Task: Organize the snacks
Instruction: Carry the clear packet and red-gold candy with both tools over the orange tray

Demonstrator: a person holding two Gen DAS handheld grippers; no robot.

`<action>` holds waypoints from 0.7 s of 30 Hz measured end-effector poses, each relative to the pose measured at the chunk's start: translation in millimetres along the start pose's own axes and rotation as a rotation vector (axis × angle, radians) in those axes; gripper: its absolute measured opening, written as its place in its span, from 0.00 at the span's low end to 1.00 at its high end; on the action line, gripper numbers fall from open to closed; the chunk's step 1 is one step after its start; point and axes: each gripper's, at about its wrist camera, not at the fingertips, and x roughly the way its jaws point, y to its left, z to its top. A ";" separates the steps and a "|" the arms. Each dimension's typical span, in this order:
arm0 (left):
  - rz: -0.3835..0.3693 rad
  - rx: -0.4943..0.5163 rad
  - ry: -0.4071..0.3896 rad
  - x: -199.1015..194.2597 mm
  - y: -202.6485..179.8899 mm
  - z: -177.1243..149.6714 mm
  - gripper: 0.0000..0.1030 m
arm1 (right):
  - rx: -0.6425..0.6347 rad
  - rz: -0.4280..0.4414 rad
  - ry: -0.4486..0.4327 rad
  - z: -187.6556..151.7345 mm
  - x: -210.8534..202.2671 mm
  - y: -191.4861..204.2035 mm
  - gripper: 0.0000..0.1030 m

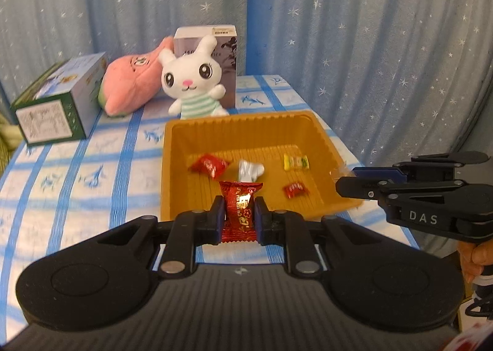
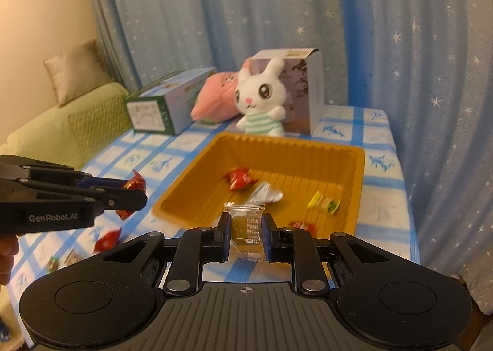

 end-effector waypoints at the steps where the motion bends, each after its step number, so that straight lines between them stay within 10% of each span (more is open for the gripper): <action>1: -0.001 0.012 0.002 6.0 0.7 3.8 0.17 | 0.003 -0.006 -0.003 4.2 3.4 -2.7 0.20; 21: 0.031 0.112 0.159 116.6 27.1 30.2 0.17 | 0.096 -0.080 0.028 32.0 60.0 -37.3 0.20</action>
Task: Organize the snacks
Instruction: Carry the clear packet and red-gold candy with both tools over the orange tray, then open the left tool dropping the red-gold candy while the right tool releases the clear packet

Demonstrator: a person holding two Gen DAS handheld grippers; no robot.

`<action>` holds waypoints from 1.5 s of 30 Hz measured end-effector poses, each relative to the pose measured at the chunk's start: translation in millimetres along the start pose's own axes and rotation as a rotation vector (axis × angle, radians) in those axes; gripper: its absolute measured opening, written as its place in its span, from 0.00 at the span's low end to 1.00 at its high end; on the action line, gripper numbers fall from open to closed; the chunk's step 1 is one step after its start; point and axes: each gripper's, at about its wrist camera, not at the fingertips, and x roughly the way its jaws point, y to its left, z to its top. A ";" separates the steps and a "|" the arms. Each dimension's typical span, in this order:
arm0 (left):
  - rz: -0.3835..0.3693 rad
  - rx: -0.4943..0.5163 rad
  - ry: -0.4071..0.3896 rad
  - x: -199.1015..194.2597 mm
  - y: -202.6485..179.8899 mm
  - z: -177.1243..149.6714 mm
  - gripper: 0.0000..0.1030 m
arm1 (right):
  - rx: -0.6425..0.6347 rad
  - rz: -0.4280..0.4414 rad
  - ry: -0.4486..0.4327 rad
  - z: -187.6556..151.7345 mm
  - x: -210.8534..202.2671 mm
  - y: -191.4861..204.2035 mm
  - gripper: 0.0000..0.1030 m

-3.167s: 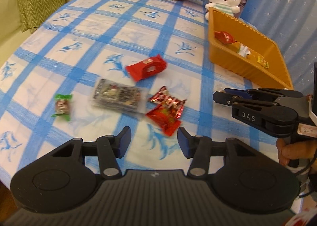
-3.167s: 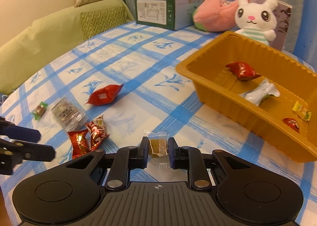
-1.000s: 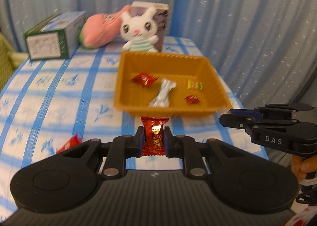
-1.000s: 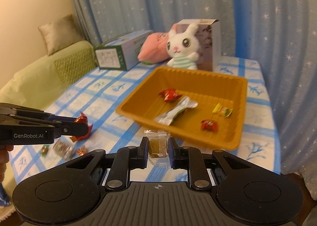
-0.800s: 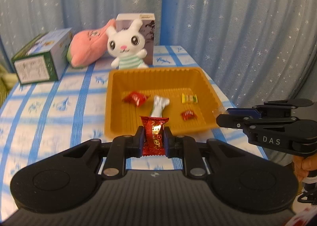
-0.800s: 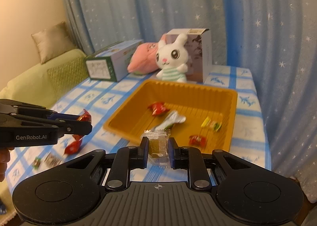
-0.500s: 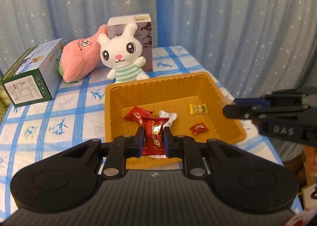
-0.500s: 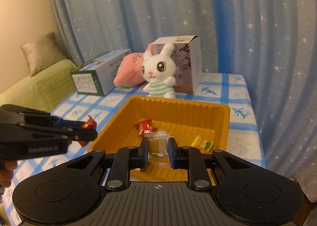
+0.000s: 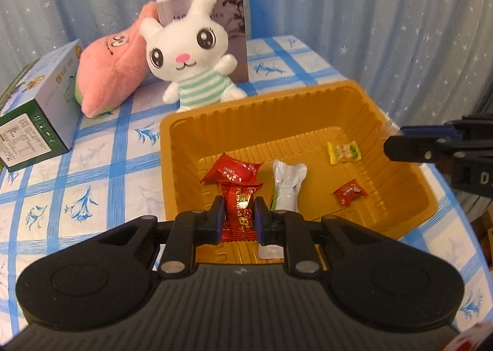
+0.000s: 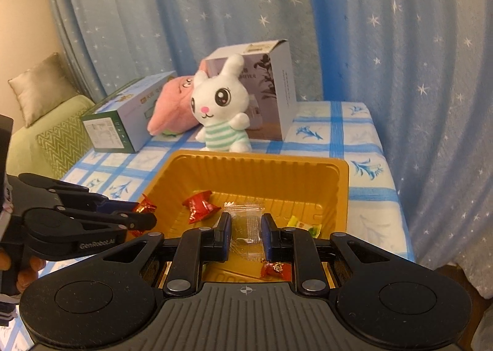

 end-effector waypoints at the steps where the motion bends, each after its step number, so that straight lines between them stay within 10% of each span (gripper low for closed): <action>1: 0.000 0.000 0.008 4.0 0.6 -0.2 0.17 | 0.005 -0.003 0.003 -0.8 2.2 -0.8 0.20; 39: -0.030 0.013 0.072 29.1 15.2 1.5 0.22 | 0.098 -0.033 0.090 -4.4 66.4 -2.3 0.21; 42: -0.025 0.003 0.073 28.3 16.4 -0.4 0.25 | 0.104 -0.029 0.104 -5.1 68.7 -3.7 0.27; 45: -0.020 0.001 0.074 26.8 16.6 -2.0 0.25 | 0.093 -0.046 0.088 -7.4 65.0 -3.0 0.57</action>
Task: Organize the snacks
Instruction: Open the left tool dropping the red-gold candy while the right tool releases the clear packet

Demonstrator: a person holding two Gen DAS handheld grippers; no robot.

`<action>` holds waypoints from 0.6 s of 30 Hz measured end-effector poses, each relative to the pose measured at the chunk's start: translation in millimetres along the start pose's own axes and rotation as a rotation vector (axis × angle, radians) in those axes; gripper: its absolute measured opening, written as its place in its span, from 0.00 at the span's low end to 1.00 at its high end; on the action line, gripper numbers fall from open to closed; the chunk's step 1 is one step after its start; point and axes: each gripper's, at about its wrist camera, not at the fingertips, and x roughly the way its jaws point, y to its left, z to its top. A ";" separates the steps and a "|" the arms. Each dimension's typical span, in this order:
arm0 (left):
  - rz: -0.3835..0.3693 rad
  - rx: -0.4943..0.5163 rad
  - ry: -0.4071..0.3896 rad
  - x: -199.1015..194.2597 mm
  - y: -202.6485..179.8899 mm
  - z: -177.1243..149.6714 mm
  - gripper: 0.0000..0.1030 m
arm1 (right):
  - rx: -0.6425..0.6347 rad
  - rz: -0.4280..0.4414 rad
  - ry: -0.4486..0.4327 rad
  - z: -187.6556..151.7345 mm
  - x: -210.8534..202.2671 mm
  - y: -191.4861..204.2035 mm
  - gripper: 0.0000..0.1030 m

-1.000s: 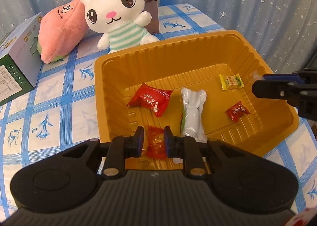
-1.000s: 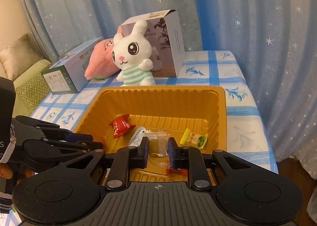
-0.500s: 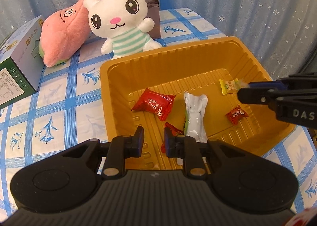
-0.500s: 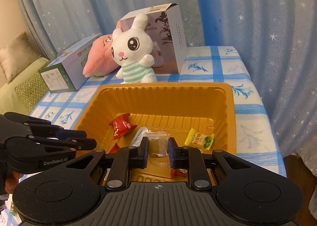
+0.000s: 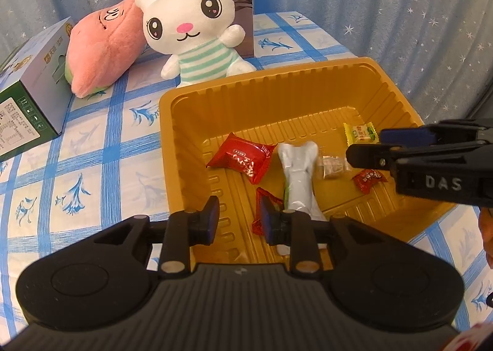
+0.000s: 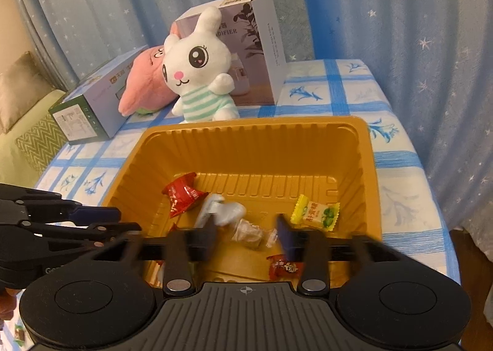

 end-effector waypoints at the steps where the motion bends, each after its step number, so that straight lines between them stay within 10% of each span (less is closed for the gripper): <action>1: 0.002 0.000 -0.002 -1.1 -0.2 -0.5 0.26 | -0.008 -0.001 -0.011 -1.1 -2.4 0.5 0.58; 18: 0.017 -0.038 -0.053 -38.4 -11.9 -4.9 0.41 | -0.073 -0.001 0.003 -7.8 -39.9 2.4 0.70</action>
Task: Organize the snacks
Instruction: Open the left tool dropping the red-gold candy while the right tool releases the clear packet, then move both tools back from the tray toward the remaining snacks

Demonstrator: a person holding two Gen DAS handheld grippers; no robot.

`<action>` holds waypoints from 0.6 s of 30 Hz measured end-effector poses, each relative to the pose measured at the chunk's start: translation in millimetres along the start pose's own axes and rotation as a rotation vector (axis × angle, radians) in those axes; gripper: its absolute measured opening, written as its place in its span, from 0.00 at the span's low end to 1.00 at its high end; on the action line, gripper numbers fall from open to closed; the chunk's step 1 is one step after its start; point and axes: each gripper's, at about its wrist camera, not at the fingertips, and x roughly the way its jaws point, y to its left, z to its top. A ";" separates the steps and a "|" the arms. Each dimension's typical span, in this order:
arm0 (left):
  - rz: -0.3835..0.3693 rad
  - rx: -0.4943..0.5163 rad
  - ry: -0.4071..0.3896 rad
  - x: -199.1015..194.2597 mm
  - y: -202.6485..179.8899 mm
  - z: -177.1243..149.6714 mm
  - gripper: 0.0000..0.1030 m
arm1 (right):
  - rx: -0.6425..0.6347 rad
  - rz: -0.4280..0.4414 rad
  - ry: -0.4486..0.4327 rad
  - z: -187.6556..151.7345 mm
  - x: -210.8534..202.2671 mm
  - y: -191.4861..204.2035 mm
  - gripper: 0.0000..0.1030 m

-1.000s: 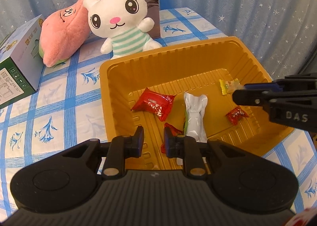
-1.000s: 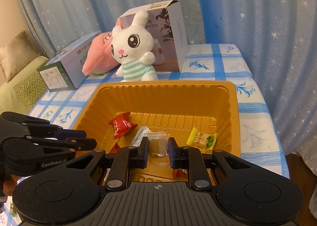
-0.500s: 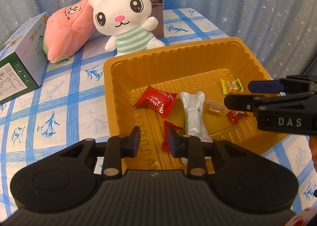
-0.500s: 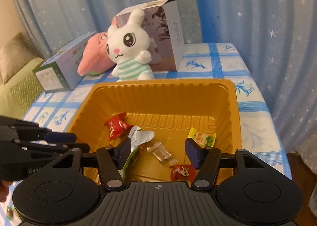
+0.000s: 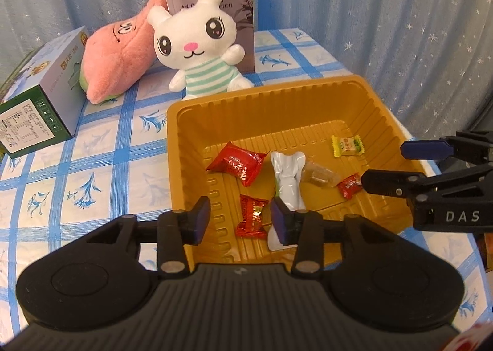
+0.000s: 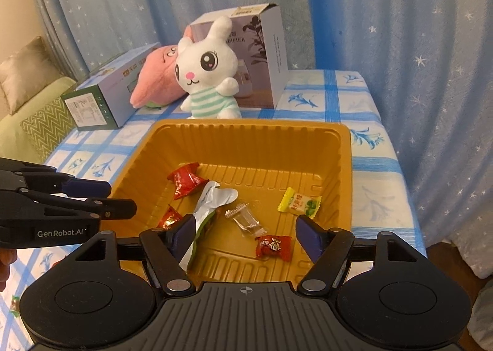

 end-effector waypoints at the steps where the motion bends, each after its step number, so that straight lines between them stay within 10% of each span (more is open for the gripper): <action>1: 0.001 -0.002 -0.005 -3.5 -1.2 -0.6 0.42 | -0.003 0.003 -0.004 -0.1 -3.5 0.6 0.70; 18: 0.025 -0.103 -0.087 -92.8 -15.2 -37.5 0.50 | -0.043 0.068 -0.074 -19.0 -74.6 14.7 0.71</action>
